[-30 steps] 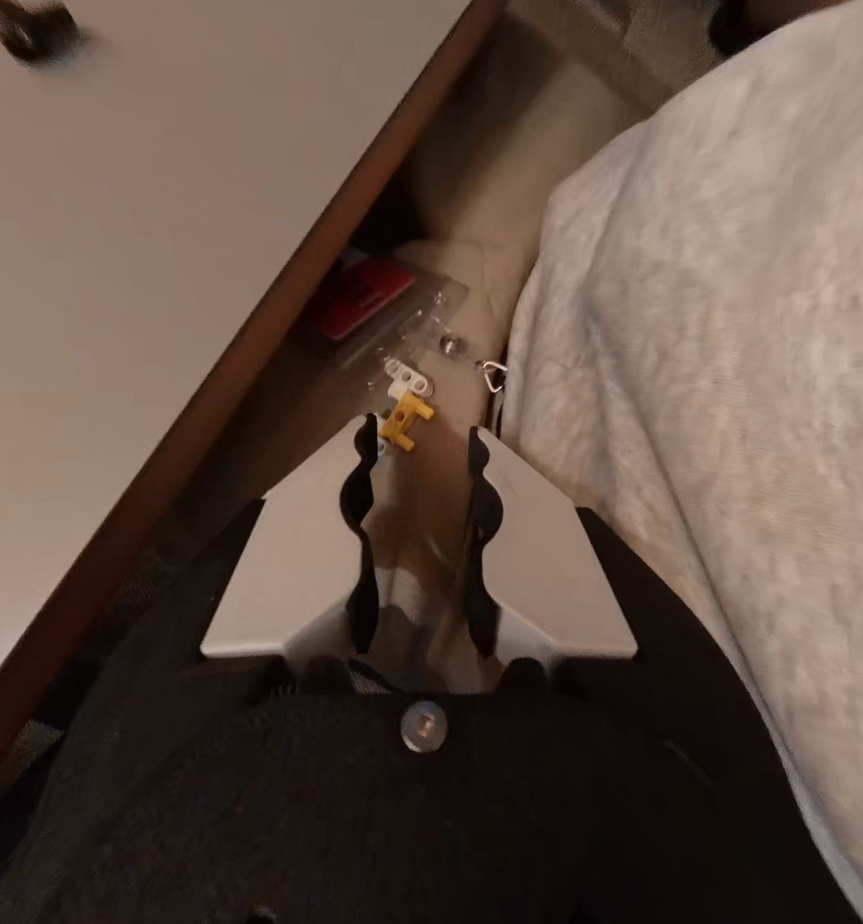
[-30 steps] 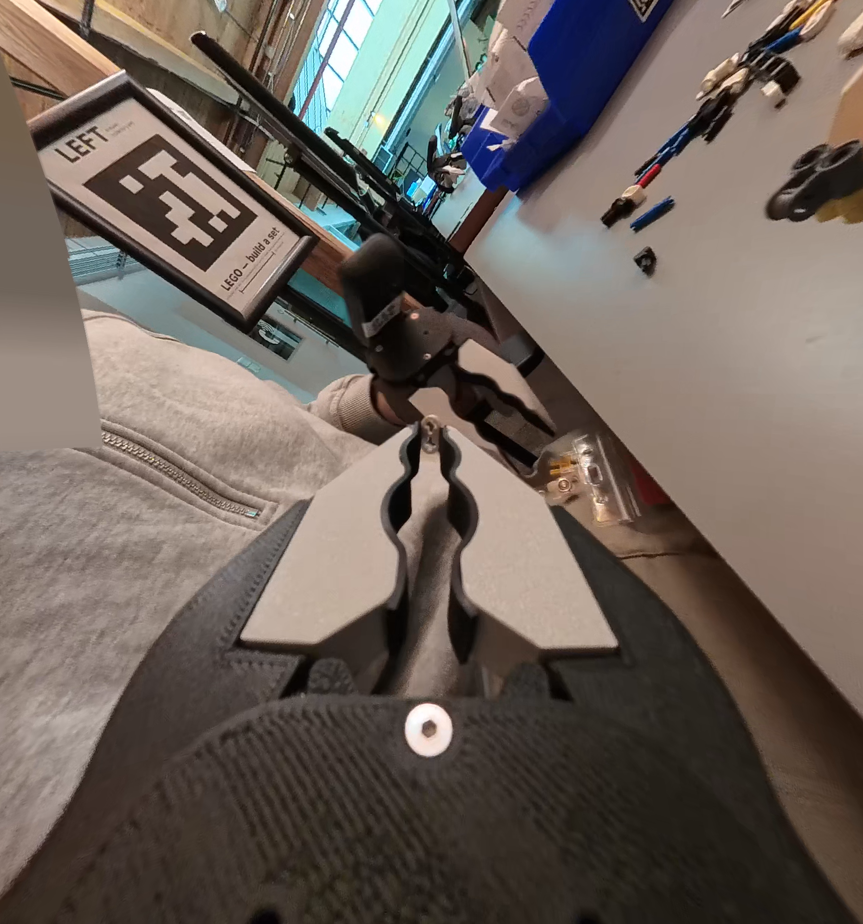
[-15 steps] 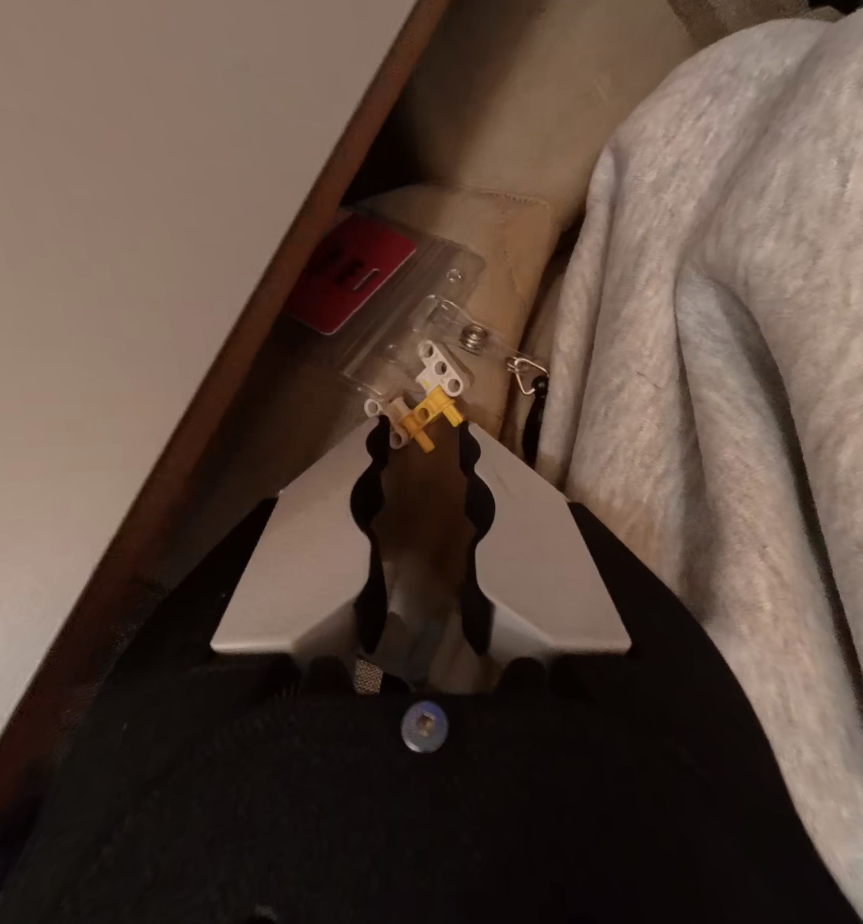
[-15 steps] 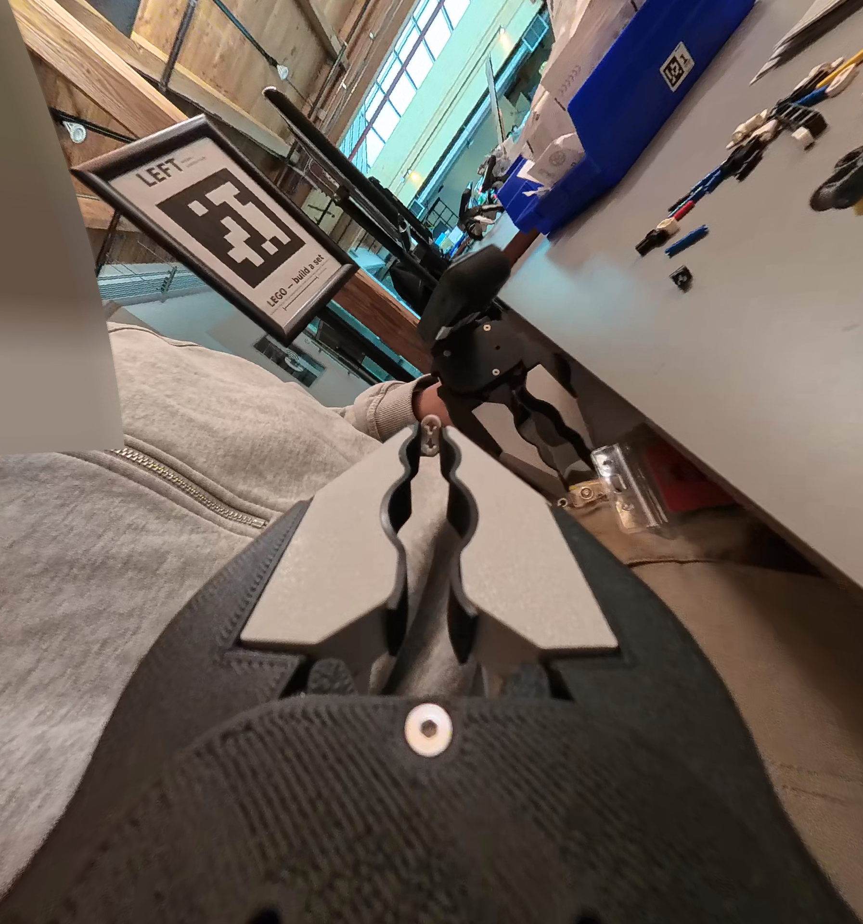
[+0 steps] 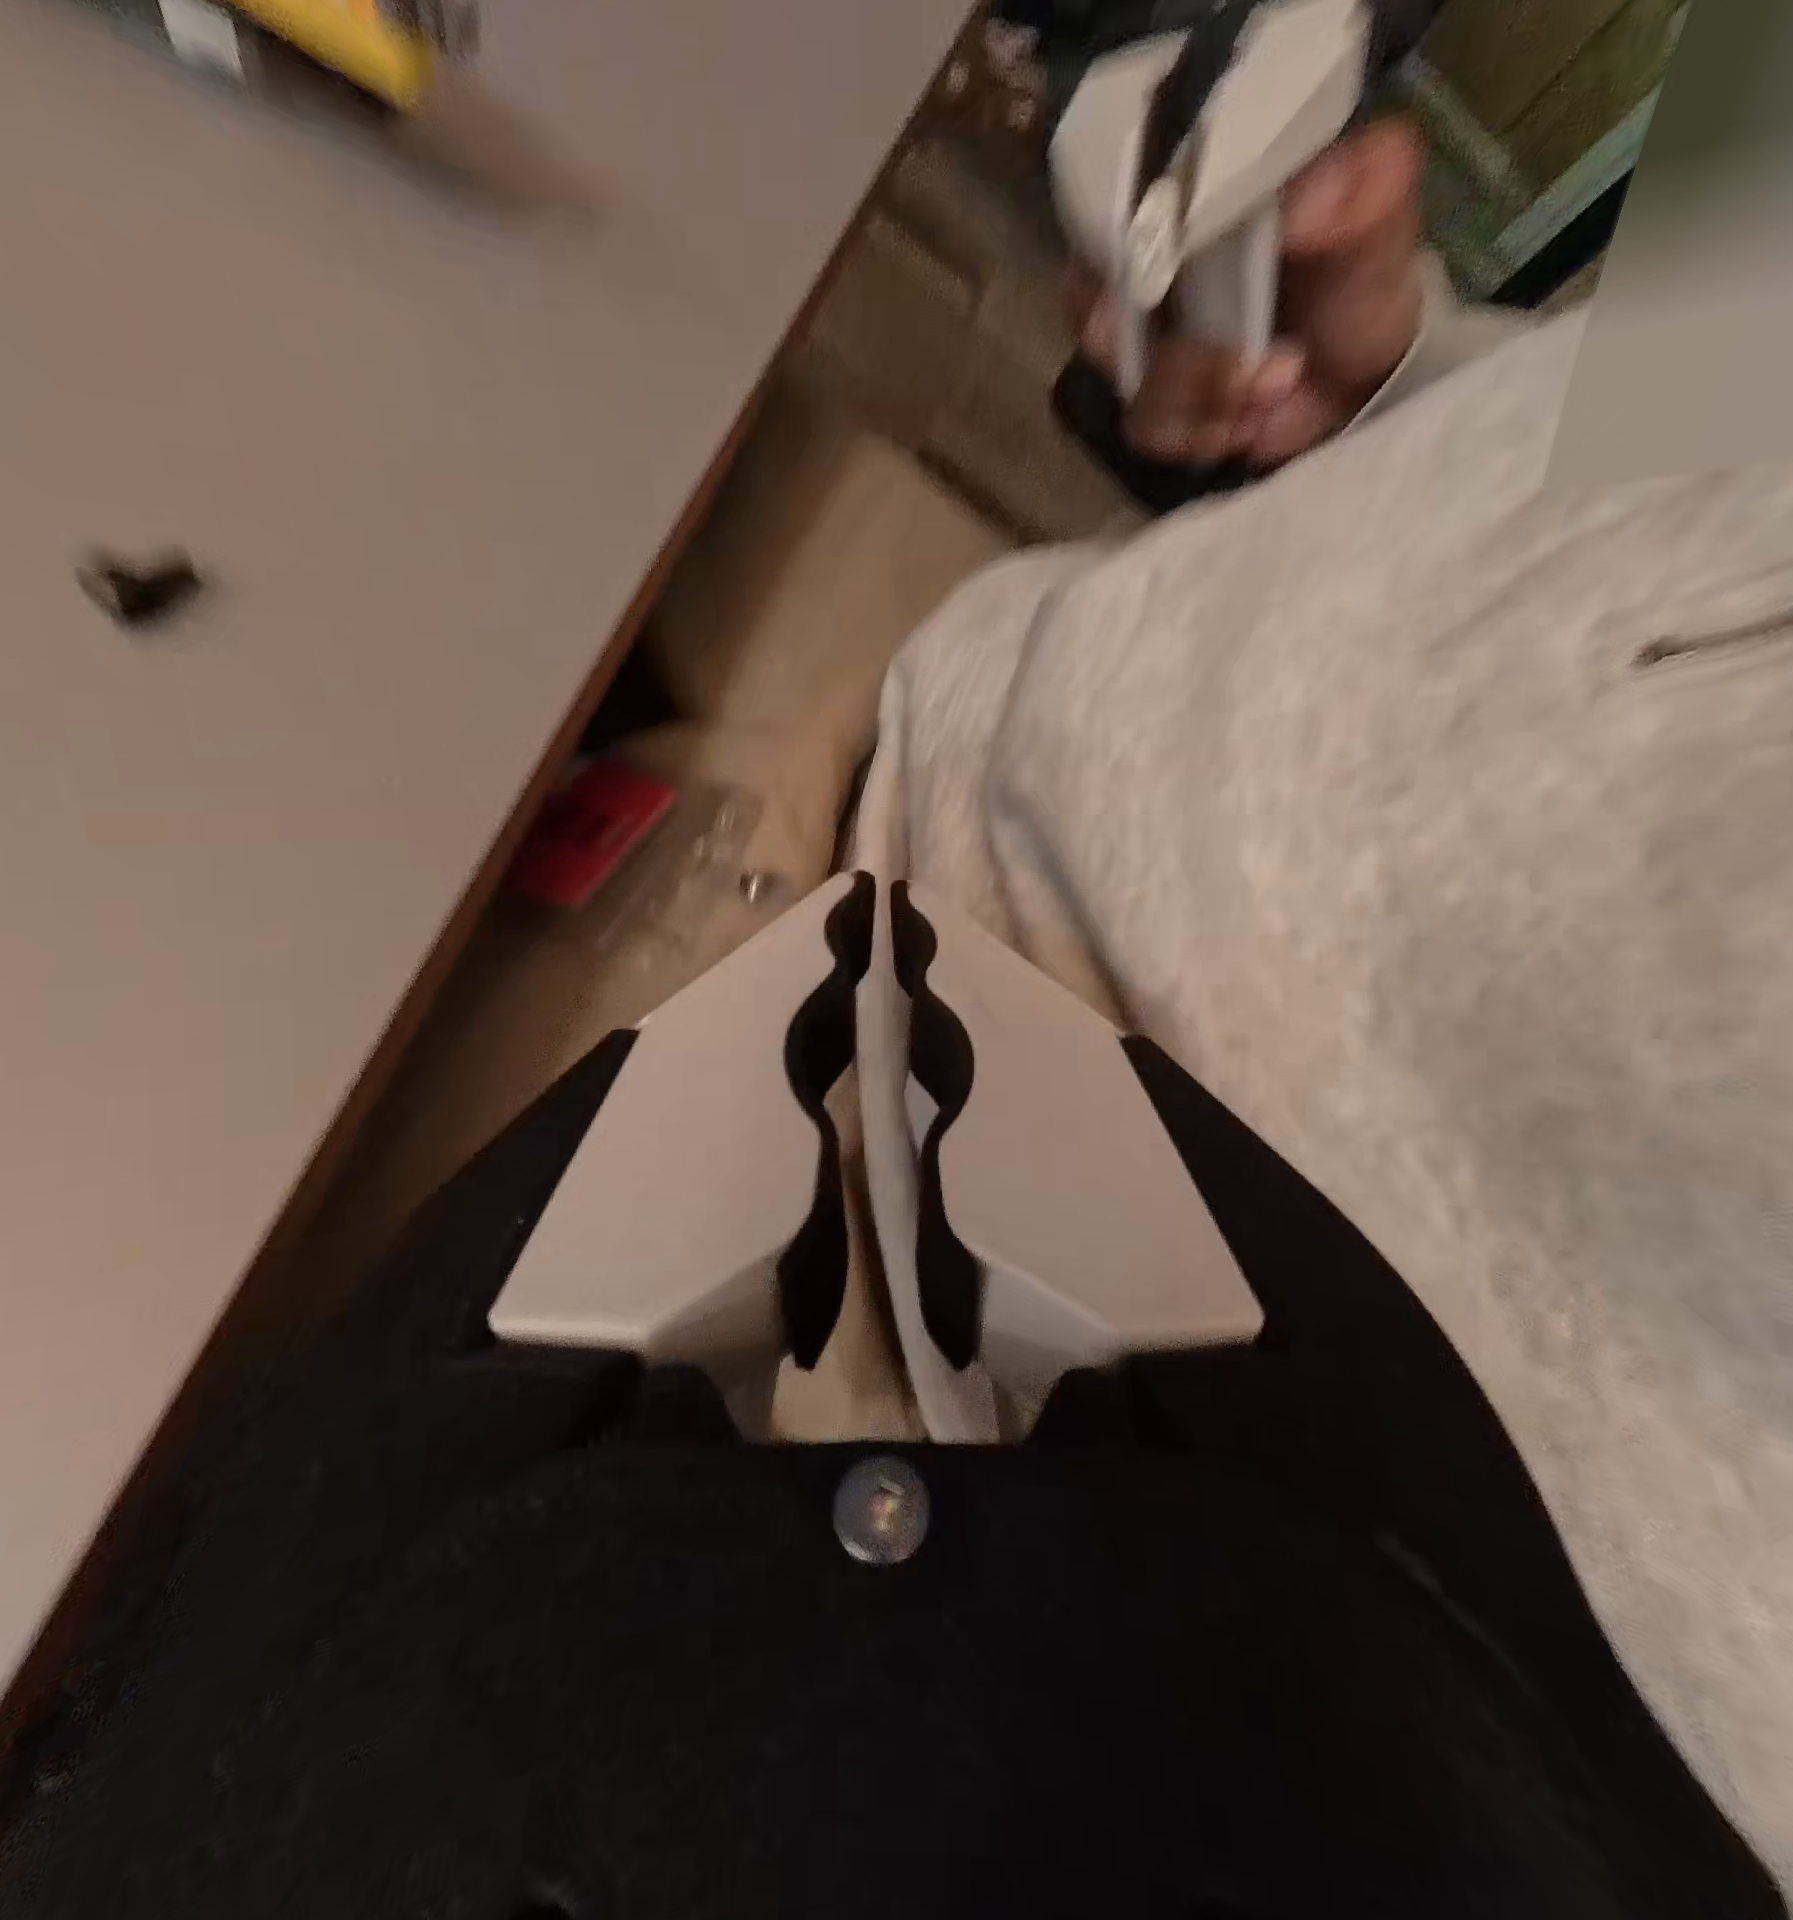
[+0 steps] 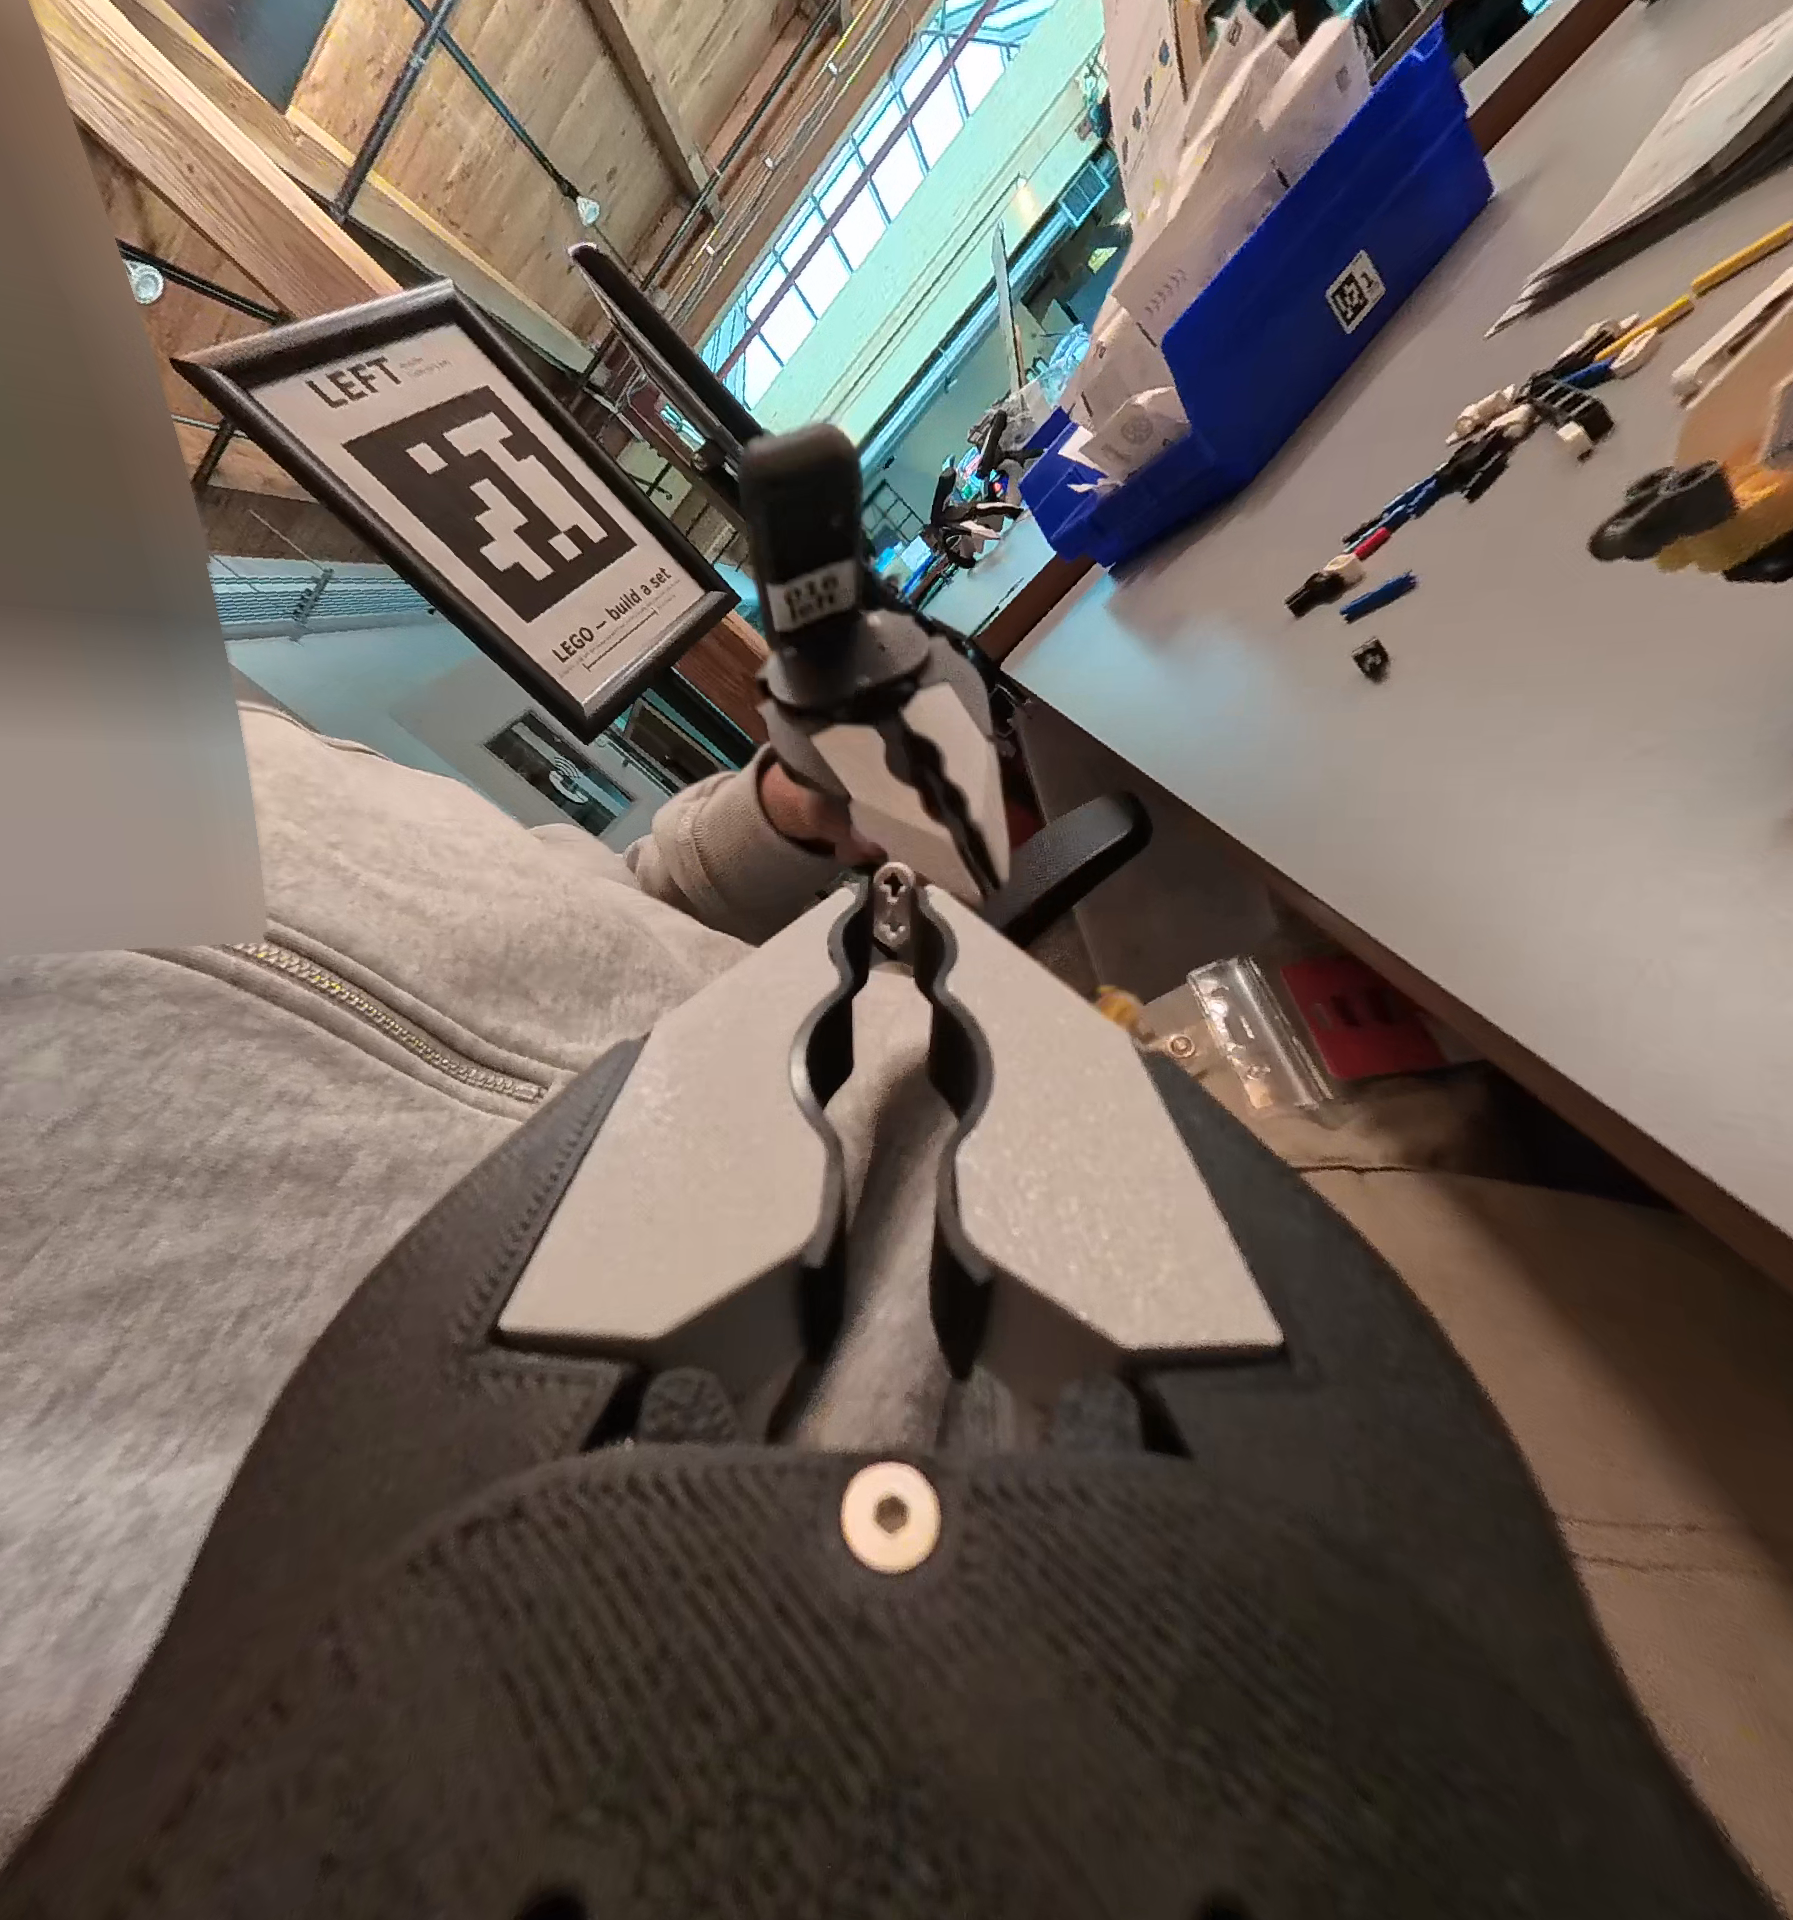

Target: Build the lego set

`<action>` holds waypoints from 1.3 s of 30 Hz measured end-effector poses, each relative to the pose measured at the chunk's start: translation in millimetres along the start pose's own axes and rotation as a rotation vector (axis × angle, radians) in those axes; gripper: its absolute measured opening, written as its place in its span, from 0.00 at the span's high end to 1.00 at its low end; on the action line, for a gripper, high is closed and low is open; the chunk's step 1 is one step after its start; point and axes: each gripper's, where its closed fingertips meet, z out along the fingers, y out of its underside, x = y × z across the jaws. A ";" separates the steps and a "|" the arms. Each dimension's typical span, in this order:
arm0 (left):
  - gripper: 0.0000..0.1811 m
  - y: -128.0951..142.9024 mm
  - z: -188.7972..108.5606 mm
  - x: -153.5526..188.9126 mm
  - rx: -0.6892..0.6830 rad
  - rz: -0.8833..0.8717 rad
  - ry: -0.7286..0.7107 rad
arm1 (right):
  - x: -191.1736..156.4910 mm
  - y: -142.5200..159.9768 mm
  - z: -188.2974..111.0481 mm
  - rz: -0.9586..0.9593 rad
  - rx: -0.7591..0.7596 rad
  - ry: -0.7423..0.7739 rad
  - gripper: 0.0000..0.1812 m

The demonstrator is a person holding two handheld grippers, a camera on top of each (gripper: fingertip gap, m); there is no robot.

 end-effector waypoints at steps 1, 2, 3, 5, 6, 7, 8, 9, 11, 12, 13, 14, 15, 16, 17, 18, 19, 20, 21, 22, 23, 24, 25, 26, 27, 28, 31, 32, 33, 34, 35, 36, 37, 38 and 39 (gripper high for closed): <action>1.00 -13.3 -0.8 3.3 0.040 0.018 0.009 | -0.8 -0.7 0.3 -0.003 0.001 -0.002 0.98; 1.00 -22.1 0.8 4.1 0.061 0.031 0.008 | -1.3 -0.9 0.5 -0.004 0.001 -0.004 0.98; 1.00 -24.0 4.5 2.0 0.045 0.034 -0.001 | -1.9 -1.0 0.9 -0.005 0.000 -0.007 0.98; 1.00 -12.2 12.2 -9.4 -0.048 0.048 -0.054 | -3.9 -0.9 0.9 -0.009 -0.001 -0.008 0.98; 1.00 -3.8 11.7 -21.3 -0.097 0.064 -0.121 | -5.1 -0.9 0.1 -0.013 -0.001 -0.006 0.98; 1.00 3.7 7.5 -35.2 -0.135 0.066 -0.200 | -5.7 -0.8 -1.1 -0.019 0.000 0.001 0.98; 1.00 10.5 1.3 -46.4 -0.163 0.058 -0.262 | -5.1 -0.7 -2.8 -0.025 0.001 0.012 0.98; 1.00 15.3 -5.5 -54.3 -0.173 0.044 -0.305 | -3.7 -0.5 -4.7 -0.028 0.003 0.024 0.98; 1.00 19.0 -22.8 -67.7 -0.155 0.004 -0.375 | -0.4 -0.5 -7.9 -0.025 0.012 0.038 0.98; 1.00 17.3 -32.4 -73.8 -0.128 -0.018 -0.403 | 0.8 -0.8 -8.7 -0.019 0.018 0.038 0.98; 1.00 13.7 -41.8 -79.0 -0.091 -0.042 -0.422 | 1.7 -0.9 -8.7 -0.012 0.023 0.035 0.98; 1.00 9.5 -49.4 -81.6 -0.054 -0.067 -0.421 | 2.2 -0.8 -8.0 -0.004 0.026 0.029 0.98; 1.00 5.0 -54.8 -82.3 -0.018 -0.090 -0.407 | 2.2 -0.6 -6.7 0.002 0.026 0.022 0.98; 1.00 0.9 -59.5 -83.6 0.015 -0.109 -0.399 | 1.9 -0.3 -4.8 0.005 0.024 0.015 0.98; 1.00 -2.2 -64.0 -86.9 0.044 -0.125 -0.408 | 1.5 0.1 -2.9 0.005 0.020 0.011 0.98; 1.00 -4.7 -67.8 -90.2 0.068 -0.134 -0.420 | 1.1 0.4 -0.8 0.003 0.015 0.010 0.98; 1.00 -6.6 -70.2 -92.6 0.088 -0.140 -0.428 | 0.8 0.5 1.1 0.000 0.009 0.010 0.98; 1.00 -8.4 -72.0 -94.6 0.106 -0.144 -0.435 | 0.5 0.0 2.7 -0.003 0.005 0.011 0.98; 1.00 -10.8 -73.5 -96.4 0.125 -0.144 -0.442 | -0.2 -1.2 3.8 -0.006 0.003 0.011 0.98; 1.00 -13.6 -74.6 -97.9 0.141 -0.139 -0.443 | -0.9 -3.1 4.4 -0.012 0.002 0.011 0.98; 1.00 -17.0 -76.2 -100.3 0.152 -0.131 -0.449 | -1.3 -5.1 4.6 -0.022 -0.001 0.014 0.98; 1.00 -21.5 -79.0 -104.1 0.167 -0.125 -0.464 | -1.7 -7.5 4.8 -0.031 -0.008 0.017 0.98; 1.00 -27.9 -82.2 -107.1 0.187 -0.120 -0.474 | -2.4 -10.2 4.8 -0.040 -0.014 0.020 0.98; 1.00 -36.0 -84.9 -108.1 0.212 -0.117 -0.471 | -4.0 -13.5 5.0 -0.048 -0.018 0.021 0.98; 1.00 -44.5 -87.2 -107.5 0.236 -0.120 -0.458 | -6.9 -17.0 5.4 -0.055 -0.020 0.021 0.98; 1.00 -51.9 -89.2 -106.3 0.255 -0.123 -0.444 | -10.9 -19.9 6.1 -0.064 -0.023 0.019 0.98; 1.00 -65.7 -97.8 -104.4 0.319 -0.131 -0.437 | -20.7 -21.6 8.3 -0.094 -0.042 0.032 0.98; 0.99 -66.6 -100.7 -103.1 0.341 -0.139 -0.437 | -22.7 -20.4 8.7 -0.100 -0.047 0.040 0.98; 0.99 -65.5 -104.1 -101.4 0.365 -0.149 -0.440 | -24.5 -18.4 8.8 -0.102 -0.050 0.046 0.98; 0.99 -62.3 -108.2 -99.8 0.391 -0.158 -0.450 | -25.7 -15.9 8.9 -0.099 -0.052 0.051 0.98; 0.99 -56.6 -112.7 -98.3 0.416 -0.172 -0.467 | -26.4 -13.0 9.0 -0.091 -0.052 0.056 0.98; 0.99 -48.6 -117.0 -96.2 0.440 -0.189 -0.483 | -27.1 -9.9 9.4 -0.077 -0.052 0.056 0.98; 0.99 -38.3 -120.6 -93.3 0.460 -0.210 -0.497 | -28.4 -6.6 10.3 -0.057 -0.051 0.050 0.98; 0.99 -26.1 -123.7 -89.8 0.476 -0.234 -0.509 | -30.6 -2.8 11.6 -0.035 -0.051 0.038 0.98; 0.99 -11.6 -126.2 -86.5 0.487 -0.261 -0.526 | -33.2 1.9 13.4 -0.016 -0.053 0.024 0.98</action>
